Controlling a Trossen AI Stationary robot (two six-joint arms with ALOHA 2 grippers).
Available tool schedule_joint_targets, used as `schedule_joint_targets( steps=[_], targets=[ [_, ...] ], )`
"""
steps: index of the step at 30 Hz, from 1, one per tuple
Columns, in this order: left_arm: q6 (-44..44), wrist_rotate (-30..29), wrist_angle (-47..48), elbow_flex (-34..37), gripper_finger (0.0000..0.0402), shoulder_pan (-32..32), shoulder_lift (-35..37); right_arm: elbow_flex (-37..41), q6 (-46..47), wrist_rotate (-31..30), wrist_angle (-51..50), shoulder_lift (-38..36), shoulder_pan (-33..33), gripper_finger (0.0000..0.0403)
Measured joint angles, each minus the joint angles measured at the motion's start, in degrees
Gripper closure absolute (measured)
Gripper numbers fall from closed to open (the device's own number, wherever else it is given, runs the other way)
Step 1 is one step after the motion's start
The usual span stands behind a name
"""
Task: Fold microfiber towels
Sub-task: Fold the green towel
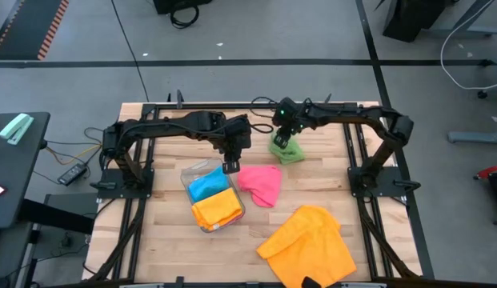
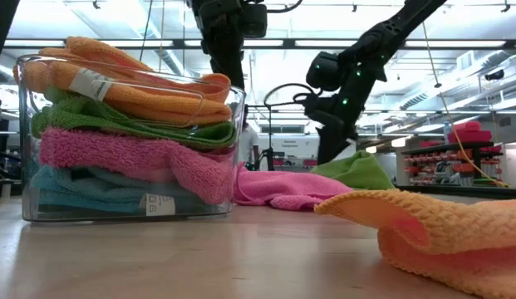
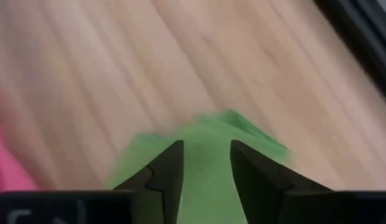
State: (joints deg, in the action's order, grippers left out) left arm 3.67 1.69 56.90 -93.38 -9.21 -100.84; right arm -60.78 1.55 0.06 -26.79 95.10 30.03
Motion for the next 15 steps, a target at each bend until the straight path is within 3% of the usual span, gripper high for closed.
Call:
schedule_joint_targets(
  steps=[8,15],
  targets=[
    [-0.27,0.00,0.06,0.00,0.0334,0.08,0.00,16.42,6.94,0.61,21.78,0.79,-3.58,0.0293],
    [-0.36,0.03,0.19,0.00,0.0331,0.07,0.00,14.77,8.21,2.09,21.09,-5.33,-3.57,0.0316]
  ],
)
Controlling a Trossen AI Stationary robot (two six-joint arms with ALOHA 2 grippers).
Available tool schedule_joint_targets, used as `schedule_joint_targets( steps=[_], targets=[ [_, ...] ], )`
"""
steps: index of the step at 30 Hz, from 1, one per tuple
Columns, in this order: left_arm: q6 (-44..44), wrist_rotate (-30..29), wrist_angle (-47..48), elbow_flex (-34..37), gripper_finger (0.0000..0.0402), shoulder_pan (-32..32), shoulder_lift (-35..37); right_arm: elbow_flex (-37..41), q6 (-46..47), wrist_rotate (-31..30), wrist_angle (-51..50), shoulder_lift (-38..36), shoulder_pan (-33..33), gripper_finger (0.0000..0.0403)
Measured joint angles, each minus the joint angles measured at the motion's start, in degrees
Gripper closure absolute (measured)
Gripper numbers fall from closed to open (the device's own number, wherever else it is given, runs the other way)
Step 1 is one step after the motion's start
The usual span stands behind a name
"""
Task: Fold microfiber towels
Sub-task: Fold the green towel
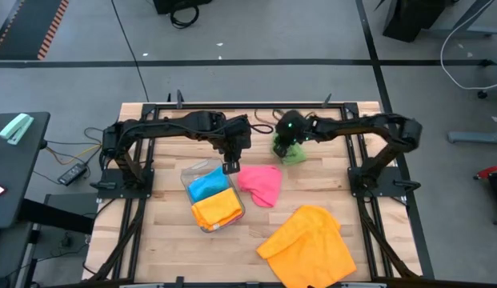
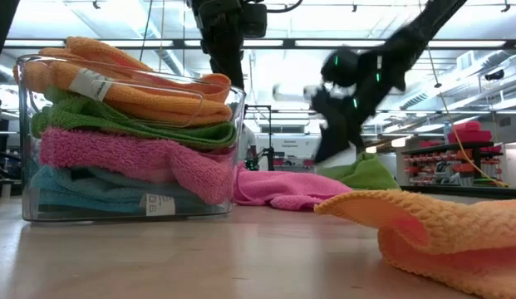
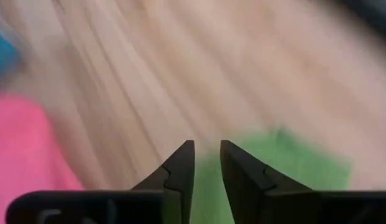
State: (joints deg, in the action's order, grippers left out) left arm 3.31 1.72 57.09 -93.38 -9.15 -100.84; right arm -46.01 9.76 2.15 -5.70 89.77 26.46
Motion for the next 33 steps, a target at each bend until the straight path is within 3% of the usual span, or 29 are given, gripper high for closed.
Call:
schedule_joint_targets(
  steps=[5,10,18,23,33],
  targets=[
    [0.00,-0.01,0.21,0.00,0.0336,0.00,0.00,-1.01,-1.09,-2.08,0.92,-6.08,-0.24,0.0323],
    [0.21,-0.01,0.20,0.00,0.0342,0.00,0.00,1.07,-6.29,-2.95,-0.52,-5.56,-0.35,0.0317],
    [0.26,-0.01,0.16,0.00,0.0338,0.00,0.00,0.41,-2.87,1.32,-1.16,-0.17,0.40,0.0251],
    [0.07,0.01,0.27,0.00,0.0340,0.00,0.00,0.28,-5.73,4.72,-3.83,0.48,-1.91,0.0214],
    [0.33,-0.01,0.25,0.00,0.0344,-0.02,0.00,-0.17,-16.09,-6.05,-7.58,1.31,-9.54,0.0181]
  ],
)
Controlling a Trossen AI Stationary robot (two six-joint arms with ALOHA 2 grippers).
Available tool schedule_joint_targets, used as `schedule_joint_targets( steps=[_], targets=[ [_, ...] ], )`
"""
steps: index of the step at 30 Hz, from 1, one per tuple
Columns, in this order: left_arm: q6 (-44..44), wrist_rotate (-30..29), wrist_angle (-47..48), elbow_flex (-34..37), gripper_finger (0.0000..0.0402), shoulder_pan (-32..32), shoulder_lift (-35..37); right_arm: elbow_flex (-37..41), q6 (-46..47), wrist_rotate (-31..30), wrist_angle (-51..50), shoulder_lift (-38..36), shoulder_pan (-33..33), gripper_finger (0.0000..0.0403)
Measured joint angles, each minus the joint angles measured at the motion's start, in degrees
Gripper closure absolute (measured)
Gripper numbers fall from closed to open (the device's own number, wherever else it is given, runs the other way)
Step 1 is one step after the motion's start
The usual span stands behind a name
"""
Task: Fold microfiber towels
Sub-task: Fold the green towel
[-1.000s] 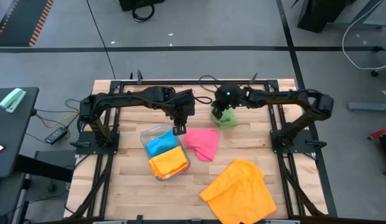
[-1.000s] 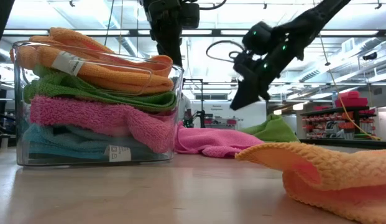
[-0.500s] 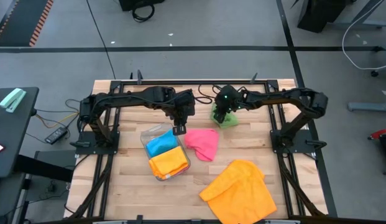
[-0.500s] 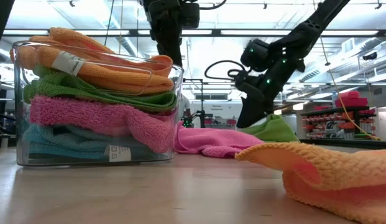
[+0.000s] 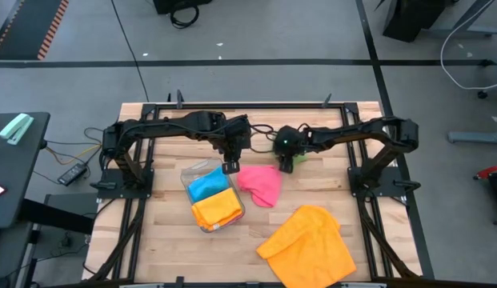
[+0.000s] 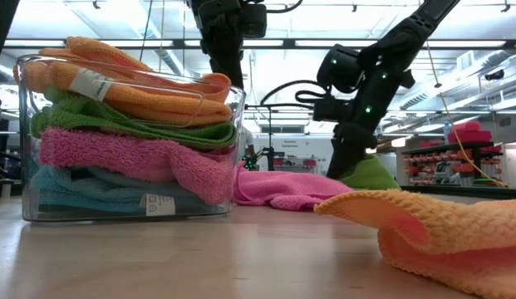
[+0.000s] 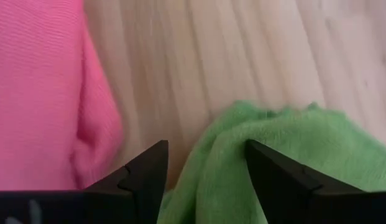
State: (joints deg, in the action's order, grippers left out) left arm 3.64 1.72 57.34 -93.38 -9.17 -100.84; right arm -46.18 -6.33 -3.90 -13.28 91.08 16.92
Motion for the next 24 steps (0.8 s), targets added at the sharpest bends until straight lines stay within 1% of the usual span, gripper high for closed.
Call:
schedule_joint_targets(
  steps=[2,6,9,11,15,24],
  targets=[
    [0.02,0.02,-0.11,0.00,0.0343,0.00,0.00,-0.04,-1.84,-2.02,0.04,0.49,-1.30,0.0174],
    [-0.01,0.02,-0.19,0.00,0.0346,0.01,0.00,0.09,-4.26,-8.42,-0.55,1.68,-2.65,0.0168],
    [0.01,0.00,-0.08,0.00,0.0350,0.00,0.00,0.13,-4.33,-9.31,-0.31,1.99,-2.23,0.0172],
    [0.00,0.00,-0.06,0.00,0.0351,0.01,0.00,0.16,-4.33,-9.53,-0.15,2.23,-2.03,0.0184],
    [-0.04,0.02,-0.05,0.00,0.0346,0.02,0.00,0.18,-3.91,-9.55,0.05,2.24,-1.94,0.0229],
    [-0.41,0.02,0.48,0.00,0.0353,0.04,0.00,-0.04,-2.81,-9.51,-0.29,2.24,-1.92,0.0373]
  ],
)
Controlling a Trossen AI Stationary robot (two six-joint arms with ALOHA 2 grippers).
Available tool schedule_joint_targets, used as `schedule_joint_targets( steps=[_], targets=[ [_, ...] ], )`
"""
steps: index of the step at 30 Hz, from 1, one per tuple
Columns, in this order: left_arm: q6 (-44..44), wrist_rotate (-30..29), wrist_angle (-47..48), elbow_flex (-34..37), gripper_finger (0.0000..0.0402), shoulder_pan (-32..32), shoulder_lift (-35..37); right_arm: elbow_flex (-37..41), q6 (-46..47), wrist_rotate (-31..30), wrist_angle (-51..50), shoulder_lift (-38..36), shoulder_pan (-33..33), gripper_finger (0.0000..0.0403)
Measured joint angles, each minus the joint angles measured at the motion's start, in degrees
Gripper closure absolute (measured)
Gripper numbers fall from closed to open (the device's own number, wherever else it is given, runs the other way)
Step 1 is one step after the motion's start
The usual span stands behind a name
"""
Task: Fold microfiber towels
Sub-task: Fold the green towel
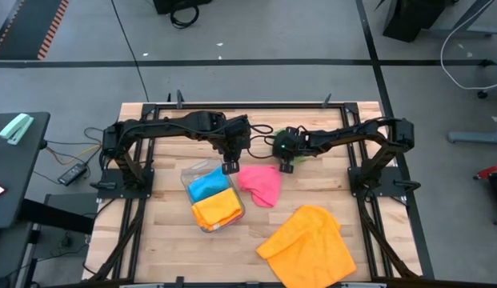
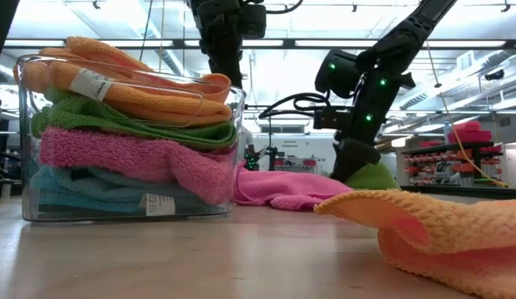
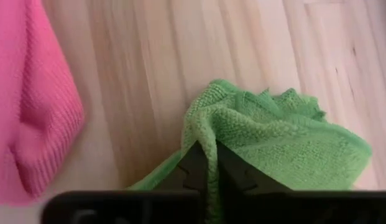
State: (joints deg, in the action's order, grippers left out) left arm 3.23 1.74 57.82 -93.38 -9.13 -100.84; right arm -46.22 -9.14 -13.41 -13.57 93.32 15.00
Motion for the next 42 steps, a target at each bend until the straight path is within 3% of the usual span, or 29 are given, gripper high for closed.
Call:
schedule_joint_targets(
  steps=[3,10,18,23,30,34,39,42],
  targets=[
    [-0.01,0.00,0.10,0.00,0.0352,0.05,0.00,-1.64,1.58,0.13,-0.55,0.00,-0.01,0.0393],
    [0.01,0.00,0.48,0.00,0.0347,0.02,0.00,-7.59,6.77,-0.09,-6.92,0.00,1.73,0.0390],
    [-0.07,0.00,0.51,0.00,0.0357,0.02,0.00,-12.13,23.23,-0.46,-16.05,-0.04,6.64,0.0390],
    [-0.22,0.00,0.70,0.00,0.0356,0.02,0.00,-12.24,32.36,-2.84,-20.09,-0.50,7.38,0.0390],
    [-0.66,0.02,0.77,0.00,0.0356,0.02,0.00,-12.26,32.56,-12.92,-25.65,-6.68,6.27,0.0390],
    [0.31,0.00,0.70,0.00,0.0359,0.02,0.00,-11.51,33.60,-13.53,-27.33,-7.93,7.19,0.0391],
    [0.13,0.00,0.69,0.00,0.0359,0.05,0.00,-6.44,44.14,-13.40,-27.92,-8.06,8.24,0.0391],
    [-0.63,0.02,0.90,0.00,0.0356,0.33,0.00,-4.94,42.57,-13.38,-27.66,-9.68,7.98,0.0391]
  ],
)
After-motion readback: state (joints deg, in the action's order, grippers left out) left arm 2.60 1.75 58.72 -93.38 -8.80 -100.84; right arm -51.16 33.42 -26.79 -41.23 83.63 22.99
